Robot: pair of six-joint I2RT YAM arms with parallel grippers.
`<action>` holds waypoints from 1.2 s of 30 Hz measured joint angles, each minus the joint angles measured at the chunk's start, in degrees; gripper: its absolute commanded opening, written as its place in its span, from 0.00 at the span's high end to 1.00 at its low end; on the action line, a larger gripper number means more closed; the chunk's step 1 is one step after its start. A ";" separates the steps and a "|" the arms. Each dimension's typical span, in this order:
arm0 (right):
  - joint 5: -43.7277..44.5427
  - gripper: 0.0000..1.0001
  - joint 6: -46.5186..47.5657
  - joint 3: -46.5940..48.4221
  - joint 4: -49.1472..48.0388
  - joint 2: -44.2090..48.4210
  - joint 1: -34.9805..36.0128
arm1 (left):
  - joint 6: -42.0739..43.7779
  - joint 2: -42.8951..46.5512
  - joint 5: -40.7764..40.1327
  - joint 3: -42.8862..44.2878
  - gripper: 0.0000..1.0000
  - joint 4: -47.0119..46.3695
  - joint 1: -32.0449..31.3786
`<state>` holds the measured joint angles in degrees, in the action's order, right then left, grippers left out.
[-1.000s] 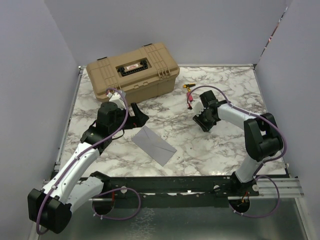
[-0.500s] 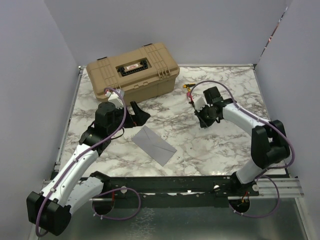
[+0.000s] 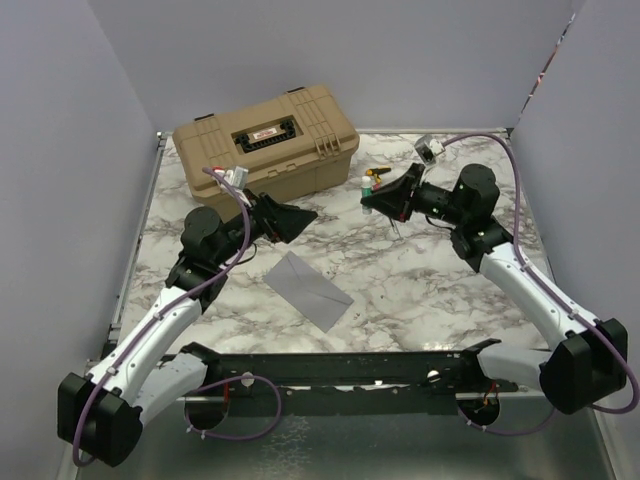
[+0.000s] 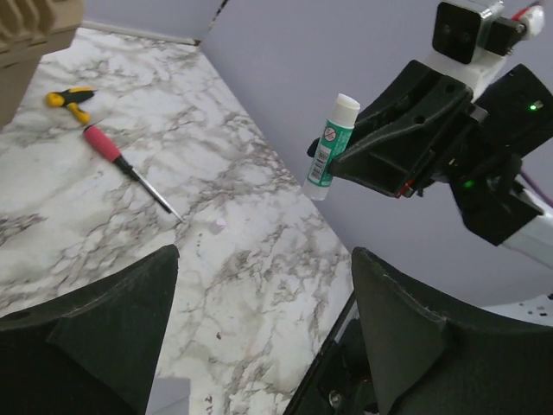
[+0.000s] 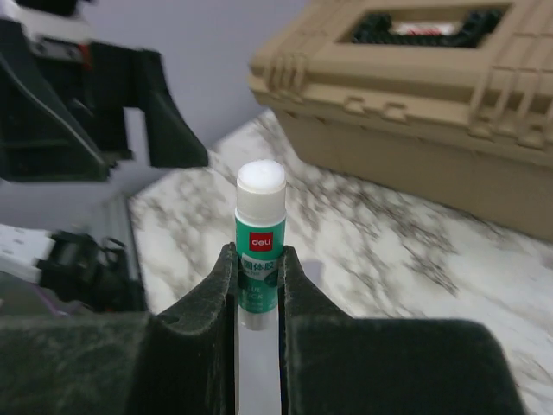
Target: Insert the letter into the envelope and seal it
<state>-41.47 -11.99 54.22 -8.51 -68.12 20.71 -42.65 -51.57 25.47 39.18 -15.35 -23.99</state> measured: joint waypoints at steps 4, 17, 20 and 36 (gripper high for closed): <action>-5.03 0.99 -15.34 -2.32 -16.48 -1.27 1.49 | -0.70 -2.45 2.23 0.09 0.12 -6.21 -2.08; -11.08 0.99 -28.50 -2.32 -32.09 -4.76 9.27 | -1.05 -7.58 4.59 2.34 0.21 -14.08 -8.09; -11.45 0.99 -28.48 -2.32 -32.13 -4.76 9.46 | -1.09 -7.37 4.55 2.21 0.25 -14.56 -8.50; -14.25 0.99 -26.51 -2.32 -28.20 -5.38 10.34 | -3.37 -5.57 3.43 1.20 0.33 -20.20 -8.61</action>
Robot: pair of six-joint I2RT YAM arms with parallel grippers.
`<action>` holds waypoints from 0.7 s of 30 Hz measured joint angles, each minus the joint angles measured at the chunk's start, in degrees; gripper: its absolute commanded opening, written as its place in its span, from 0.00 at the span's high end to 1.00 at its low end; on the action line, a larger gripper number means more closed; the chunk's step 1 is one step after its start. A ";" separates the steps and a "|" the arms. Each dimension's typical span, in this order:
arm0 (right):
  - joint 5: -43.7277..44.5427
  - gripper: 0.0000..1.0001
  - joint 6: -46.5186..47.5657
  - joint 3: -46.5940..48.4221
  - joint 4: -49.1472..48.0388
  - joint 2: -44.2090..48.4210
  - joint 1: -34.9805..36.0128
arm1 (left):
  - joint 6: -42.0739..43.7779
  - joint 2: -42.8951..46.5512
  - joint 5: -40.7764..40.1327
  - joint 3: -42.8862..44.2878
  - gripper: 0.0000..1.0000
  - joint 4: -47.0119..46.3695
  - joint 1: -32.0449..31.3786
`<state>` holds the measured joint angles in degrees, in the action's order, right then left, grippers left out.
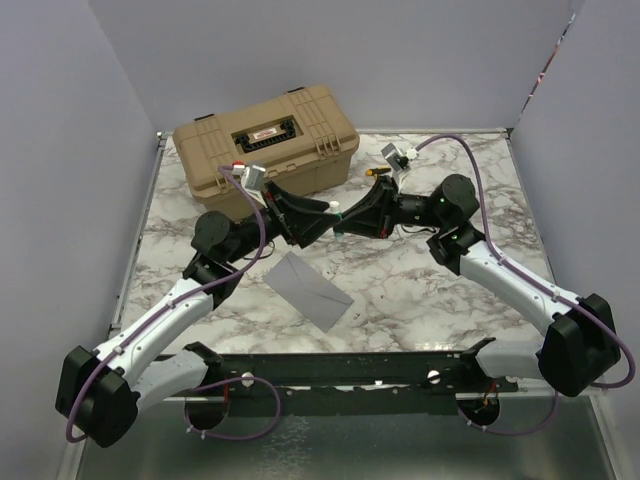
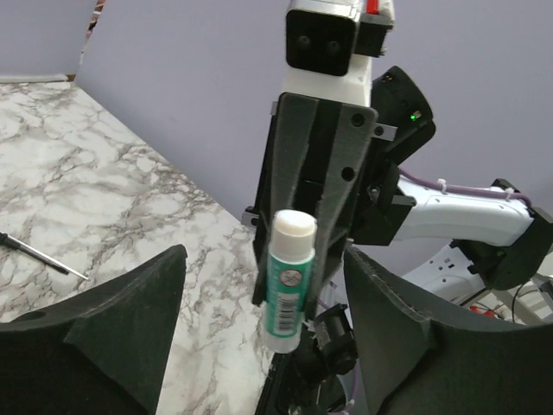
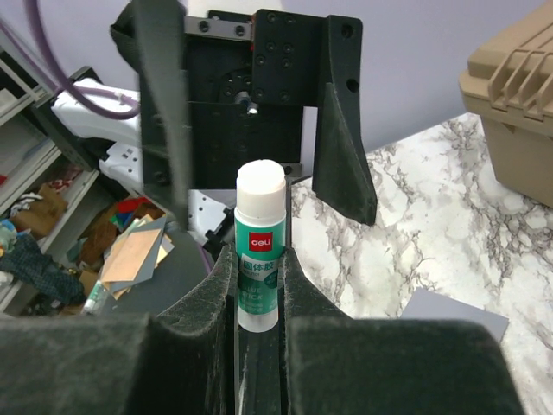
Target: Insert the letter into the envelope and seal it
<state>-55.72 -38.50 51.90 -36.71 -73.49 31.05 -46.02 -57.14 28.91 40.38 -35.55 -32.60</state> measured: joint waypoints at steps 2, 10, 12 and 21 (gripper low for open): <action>-0.79 0.99 0.00 0.00 0.00 -0.02 0.20 | -0.57 -1.09 0.04 0.02 0.40 -0.13 0.00; -3.08 0.99 0.26 0.02 0.59 -0.35 0.46 | -1.81 -2.60 1.27 0.44 0.60 -0.66 -0.24; -3.26 0.99 0.63 0.02 1.01 -0.35 0.46 | -1.84 -2.62 1.57 0.46 0.69 -0.85 -0.48; -1.95 0.83 0.63 0.76 4.09 -0.57 0.39 | -1.53 -3.32 2.62 0.98 1.00 -1.70 -1.44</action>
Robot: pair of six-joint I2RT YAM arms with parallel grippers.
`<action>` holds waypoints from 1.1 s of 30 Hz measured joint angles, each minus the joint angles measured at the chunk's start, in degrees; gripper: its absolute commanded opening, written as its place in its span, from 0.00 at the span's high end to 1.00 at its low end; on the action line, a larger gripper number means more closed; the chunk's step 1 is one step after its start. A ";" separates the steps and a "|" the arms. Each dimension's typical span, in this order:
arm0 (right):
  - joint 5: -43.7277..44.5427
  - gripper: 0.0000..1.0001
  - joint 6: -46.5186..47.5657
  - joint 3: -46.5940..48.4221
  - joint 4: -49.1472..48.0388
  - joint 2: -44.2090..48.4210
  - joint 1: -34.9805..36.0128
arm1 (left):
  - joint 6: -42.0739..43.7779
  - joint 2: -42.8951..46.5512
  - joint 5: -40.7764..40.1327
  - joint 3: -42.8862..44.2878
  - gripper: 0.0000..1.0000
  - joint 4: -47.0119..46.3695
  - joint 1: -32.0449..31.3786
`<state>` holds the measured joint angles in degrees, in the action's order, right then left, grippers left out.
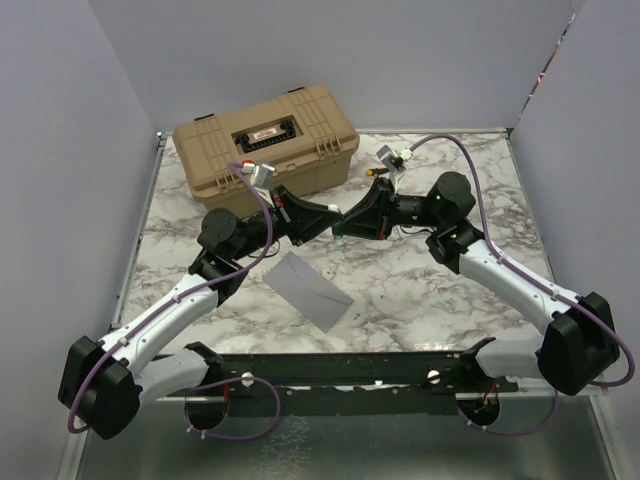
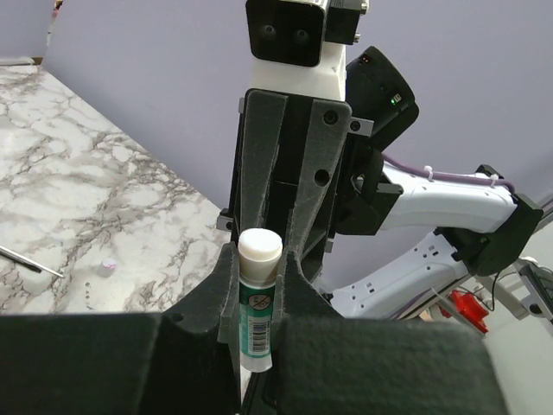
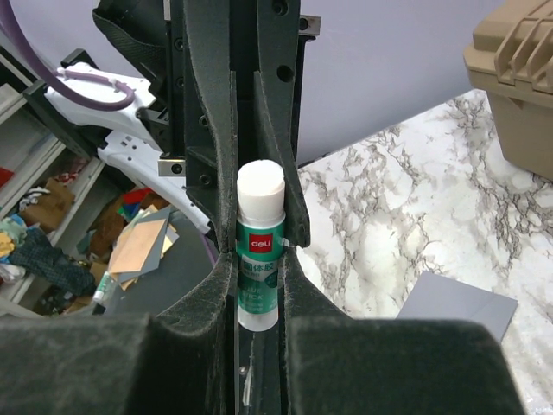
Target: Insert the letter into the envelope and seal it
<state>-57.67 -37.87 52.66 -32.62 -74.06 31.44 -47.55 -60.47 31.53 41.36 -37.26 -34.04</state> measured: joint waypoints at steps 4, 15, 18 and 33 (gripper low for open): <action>1.44 0.57 -0.63 -0.20 0.59 0.85 0.09 | -0.09 0.07 -0.85 0.15 1.00 0.07 -0.26; 2.99 0.48 -3.28 -7.19 -0.46 6.88 0.48 | -2.54 2.80 -5.66 0.22 1.00 0.50 -0.59; 3.69 0.48 -4.37 -7.30 -1.40 6.64 0.48 | -3.02 2.78 -5.90 0.22 1.00 0.55 -0.59; 4.55 0.93 -15.63 -7.28 -16.20 0.48 1.16 | -4.31 3.06 -6.99 0.22 1.00 0.57 -0.59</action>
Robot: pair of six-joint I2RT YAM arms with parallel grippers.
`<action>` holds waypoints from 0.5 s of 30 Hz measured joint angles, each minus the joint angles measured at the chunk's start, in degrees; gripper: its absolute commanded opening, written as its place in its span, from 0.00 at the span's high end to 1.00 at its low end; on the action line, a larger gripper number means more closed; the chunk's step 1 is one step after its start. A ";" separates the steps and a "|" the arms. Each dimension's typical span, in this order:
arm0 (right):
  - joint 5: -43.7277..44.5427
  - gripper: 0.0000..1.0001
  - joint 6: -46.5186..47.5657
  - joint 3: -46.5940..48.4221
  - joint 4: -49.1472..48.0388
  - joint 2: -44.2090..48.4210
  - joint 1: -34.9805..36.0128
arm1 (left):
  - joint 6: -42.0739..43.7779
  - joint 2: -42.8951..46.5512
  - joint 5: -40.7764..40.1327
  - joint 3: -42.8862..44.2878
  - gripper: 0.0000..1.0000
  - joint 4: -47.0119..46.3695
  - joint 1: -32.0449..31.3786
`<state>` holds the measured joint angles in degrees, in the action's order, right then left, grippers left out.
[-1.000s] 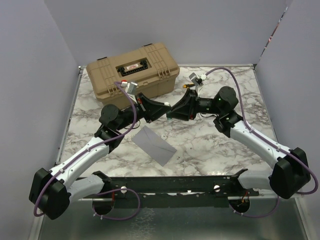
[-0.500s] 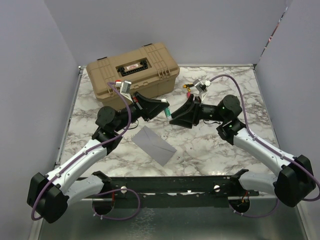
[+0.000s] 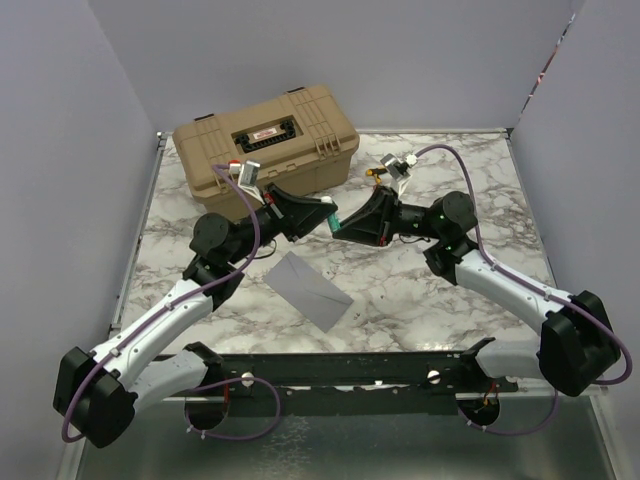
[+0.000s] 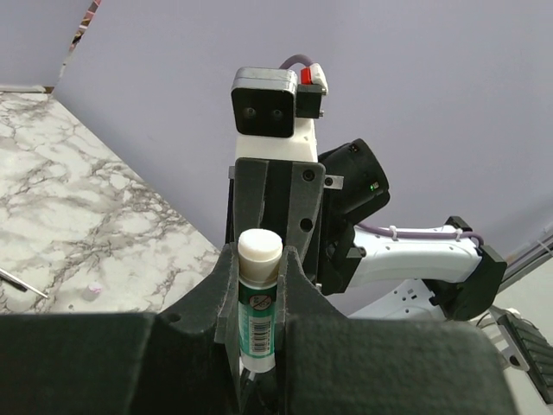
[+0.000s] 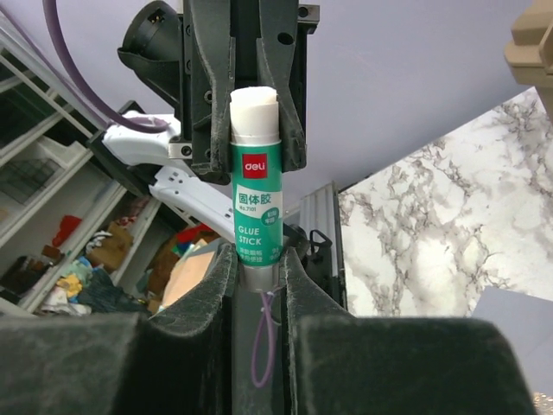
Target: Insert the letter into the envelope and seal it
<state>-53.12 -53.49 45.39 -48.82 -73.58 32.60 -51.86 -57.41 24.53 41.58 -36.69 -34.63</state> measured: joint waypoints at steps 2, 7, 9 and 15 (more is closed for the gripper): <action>-0.09 0.99 0.00 0.17 -0.02 -0.02 0.09 | -0.20 0.22 -0.15 0.00 0.84 0.02 0.00; 0.07 0.99 0.15 0.59 0.48 -0.02 0.09 | -0.66 0.31 -0.35 0.00 0.61 0.02 0.02; 0.15 0.99 0.11 1.01 0.92 -0.02 0.09 | -0.72 0.28 -0.09 0.00 0.62 0.02 0.00; 0.59 0.99 0.09 2.29 2.05 0.35 0.09 | -0.74 0.26 1.81 -0.02 0.67 0.02 0.00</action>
<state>-52.53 -53.41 47.68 -46.76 -73.23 32.69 -52.60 -57.14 26.35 41.56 -36.67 -34.63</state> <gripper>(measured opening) 0.075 0.375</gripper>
